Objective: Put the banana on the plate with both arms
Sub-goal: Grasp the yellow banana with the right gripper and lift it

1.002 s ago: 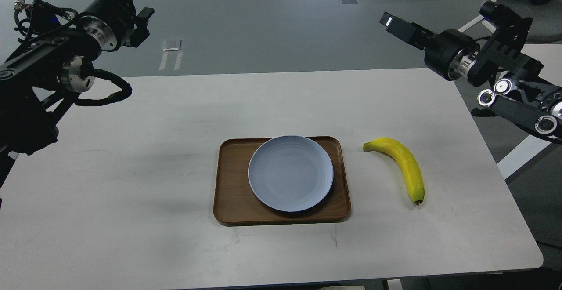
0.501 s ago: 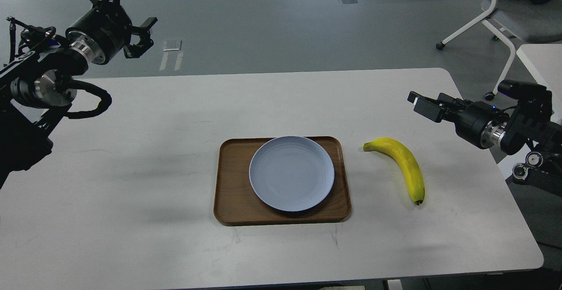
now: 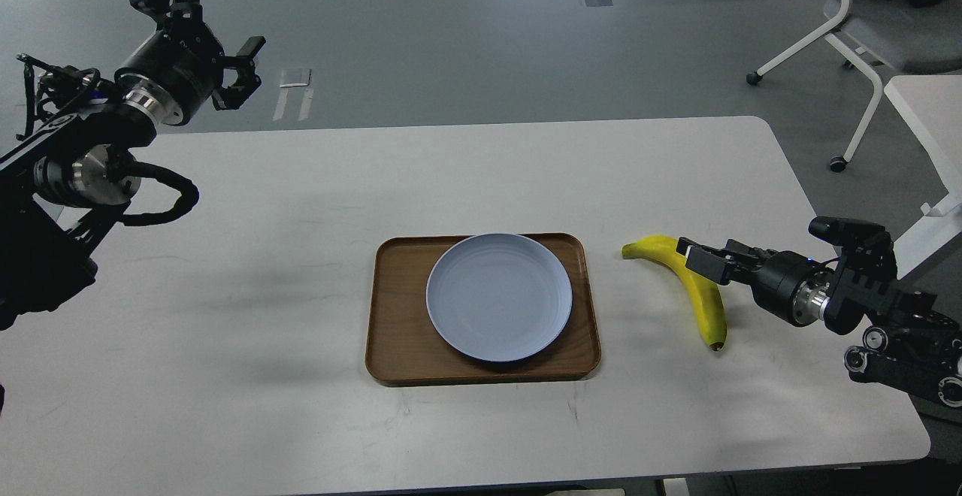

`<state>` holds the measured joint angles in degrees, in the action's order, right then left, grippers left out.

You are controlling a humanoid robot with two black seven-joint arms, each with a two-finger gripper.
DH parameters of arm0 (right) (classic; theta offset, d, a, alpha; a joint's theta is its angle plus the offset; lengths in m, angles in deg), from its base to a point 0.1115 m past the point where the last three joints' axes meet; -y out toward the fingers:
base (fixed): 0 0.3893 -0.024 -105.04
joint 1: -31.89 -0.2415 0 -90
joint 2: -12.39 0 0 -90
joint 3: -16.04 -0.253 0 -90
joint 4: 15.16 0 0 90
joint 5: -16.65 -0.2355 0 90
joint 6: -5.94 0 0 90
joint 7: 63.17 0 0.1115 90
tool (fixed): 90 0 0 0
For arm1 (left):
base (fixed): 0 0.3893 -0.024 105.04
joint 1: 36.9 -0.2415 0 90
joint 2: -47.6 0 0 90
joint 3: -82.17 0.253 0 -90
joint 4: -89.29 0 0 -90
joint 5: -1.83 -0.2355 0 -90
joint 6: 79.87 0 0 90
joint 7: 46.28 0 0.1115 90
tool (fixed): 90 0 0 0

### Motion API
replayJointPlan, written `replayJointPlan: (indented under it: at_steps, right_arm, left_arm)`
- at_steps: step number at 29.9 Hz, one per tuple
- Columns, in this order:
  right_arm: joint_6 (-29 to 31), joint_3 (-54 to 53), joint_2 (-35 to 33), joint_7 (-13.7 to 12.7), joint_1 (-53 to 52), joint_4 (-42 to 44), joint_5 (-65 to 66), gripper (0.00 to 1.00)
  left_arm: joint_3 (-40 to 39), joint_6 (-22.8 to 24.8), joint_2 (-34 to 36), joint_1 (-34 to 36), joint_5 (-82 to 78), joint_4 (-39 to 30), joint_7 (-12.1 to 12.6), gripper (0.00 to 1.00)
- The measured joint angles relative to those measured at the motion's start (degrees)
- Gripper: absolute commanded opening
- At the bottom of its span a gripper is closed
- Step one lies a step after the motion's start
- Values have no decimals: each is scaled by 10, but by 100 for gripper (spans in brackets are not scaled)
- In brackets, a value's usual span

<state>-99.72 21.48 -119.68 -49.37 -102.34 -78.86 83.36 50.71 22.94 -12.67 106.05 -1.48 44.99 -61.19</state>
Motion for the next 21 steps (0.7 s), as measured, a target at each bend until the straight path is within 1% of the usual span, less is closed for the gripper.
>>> replayJointPlan:
  at_steps: [1, 4, 5, 6, 7, 8, 9, 10, 14, 21]
  right_arm:
    - [0, 3, 5, 0, 1, 1, 0, 85]
    - [-1, 17, 15, 1, 3, 7, 1, 62]
    - [-2, 22, 17, 1, 3, 11, 3, 46]
    - [-3, 26, 17, 2, 3, 15, 4, 39]
    - [-6, 31, 18, 2, 3, 19, 6, 25]
    - [-10, 35, 18, 3, 3, 23, 10, 8]
    - [-15, 39, 18, 3, 3, 27, 14, 2]
    - [-25, 43, 18, 4, 3, 30, 20, 0]
    - [-58, 52, 20, 11, 4, 34, 30, 0]
    - [-78, 53, 32, 22, -1, 34, 27, 0]
  left_arm:
    - [0, 0, 1, 0, 0, 0, 0, 98]
    - [0, -2, 4, -2, 0, 0, -1, 98]
    - [0, -2, 4, -2, 0, 0, -1, 98]
    - [0, -3, 5, -3, 0, 0, -1, 98]
    - [0, -3, 5, -4, 0, 0, -1, 98]
    - [0, -3, 5, -7, 0, 0, -1, 98]
    - [0, -3, 5, -8, 0, 0, -1, 98]
    - [0, -3, 5, -10, 0, 0, -1, 98]
    - [0, -4, 5, -17, -4, 0, -9, 98]
    - [0, -4, 5, -23, -32, 0, -20, 98]
